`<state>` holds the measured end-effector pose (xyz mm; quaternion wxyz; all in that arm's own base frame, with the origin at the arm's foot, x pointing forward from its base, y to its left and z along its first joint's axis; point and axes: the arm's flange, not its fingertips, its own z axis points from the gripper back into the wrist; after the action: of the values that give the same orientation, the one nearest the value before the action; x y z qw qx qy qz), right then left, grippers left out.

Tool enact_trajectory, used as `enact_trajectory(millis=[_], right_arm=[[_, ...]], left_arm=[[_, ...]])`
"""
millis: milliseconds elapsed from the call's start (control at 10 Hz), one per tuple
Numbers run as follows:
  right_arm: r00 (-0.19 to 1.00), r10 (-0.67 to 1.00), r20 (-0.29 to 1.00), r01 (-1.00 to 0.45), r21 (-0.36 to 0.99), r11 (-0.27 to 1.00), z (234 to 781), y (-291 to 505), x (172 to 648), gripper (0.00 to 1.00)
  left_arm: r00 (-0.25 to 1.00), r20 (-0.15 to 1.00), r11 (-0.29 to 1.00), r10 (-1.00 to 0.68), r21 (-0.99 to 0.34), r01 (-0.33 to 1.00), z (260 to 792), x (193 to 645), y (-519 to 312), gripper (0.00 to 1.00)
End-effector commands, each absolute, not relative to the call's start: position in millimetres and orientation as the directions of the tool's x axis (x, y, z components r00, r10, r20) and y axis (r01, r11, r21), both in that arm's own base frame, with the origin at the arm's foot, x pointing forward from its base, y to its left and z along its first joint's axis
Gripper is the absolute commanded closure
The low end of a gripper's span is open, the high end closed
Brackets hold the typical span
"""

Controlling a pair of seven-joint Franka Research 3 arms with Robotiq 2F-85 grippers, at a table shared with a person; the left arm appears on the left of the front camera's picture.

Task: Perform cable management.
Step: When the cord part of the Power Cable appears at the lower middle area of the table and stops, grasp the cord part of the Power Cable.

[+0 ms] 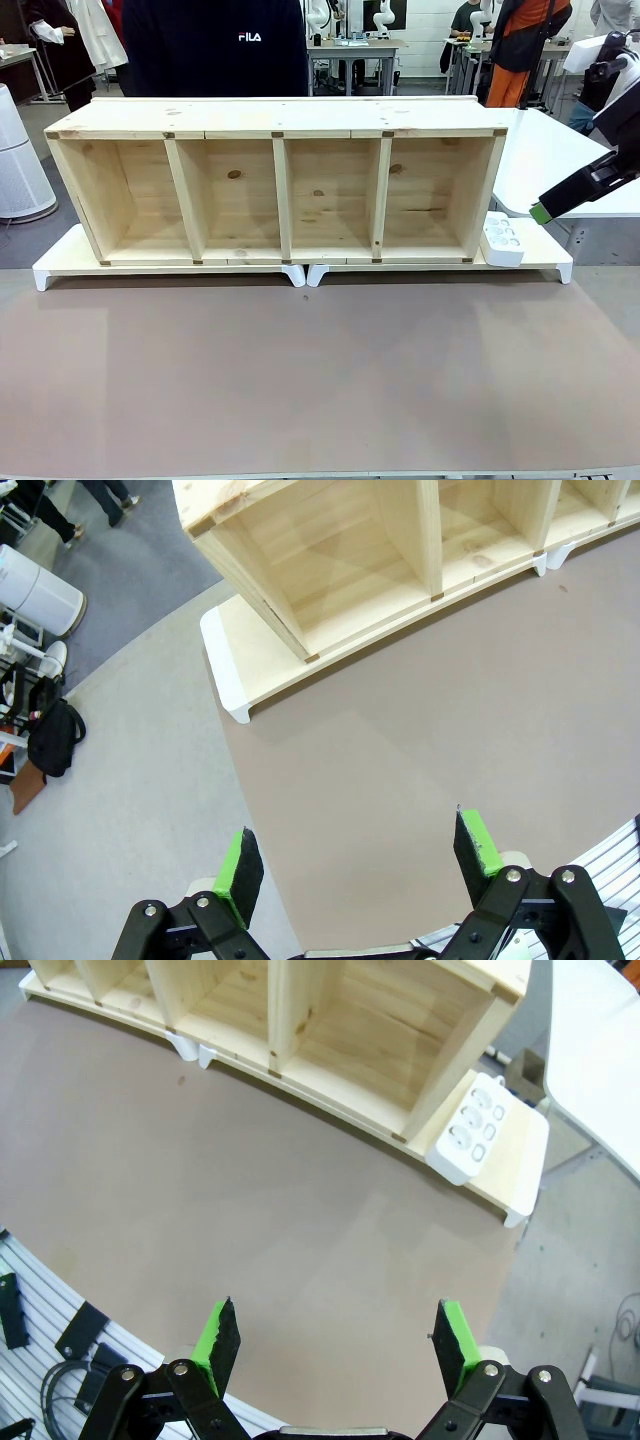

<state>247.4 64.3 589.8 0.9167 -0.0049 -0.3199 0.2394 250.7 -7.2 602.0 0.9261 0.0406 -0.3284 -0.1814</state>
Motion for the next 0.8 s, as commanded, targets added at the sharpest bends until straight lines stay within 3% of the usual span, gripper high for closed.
enact_trajectory(millis=[0, 700], right_arm=[[0.678, 0.446, 0.584, -0.440, -0.163, 0.883, 589.9, 64.6, 247.0, 0.00], [0.678, 0.446, 0.584, -0.440, -0.163, 0.883, 589.9, 64.6, 247.0, 0.00]], left_arm=[[0.718, 0.594, 0.931, -0.362, 0.194, 0.309, 602.0, 250.6, -7.2, 0.00], [0.718, 0.594, 0.931, -0.362, 0.194, 0.309, 602.0, 250.6, -7.2, 0.00]])
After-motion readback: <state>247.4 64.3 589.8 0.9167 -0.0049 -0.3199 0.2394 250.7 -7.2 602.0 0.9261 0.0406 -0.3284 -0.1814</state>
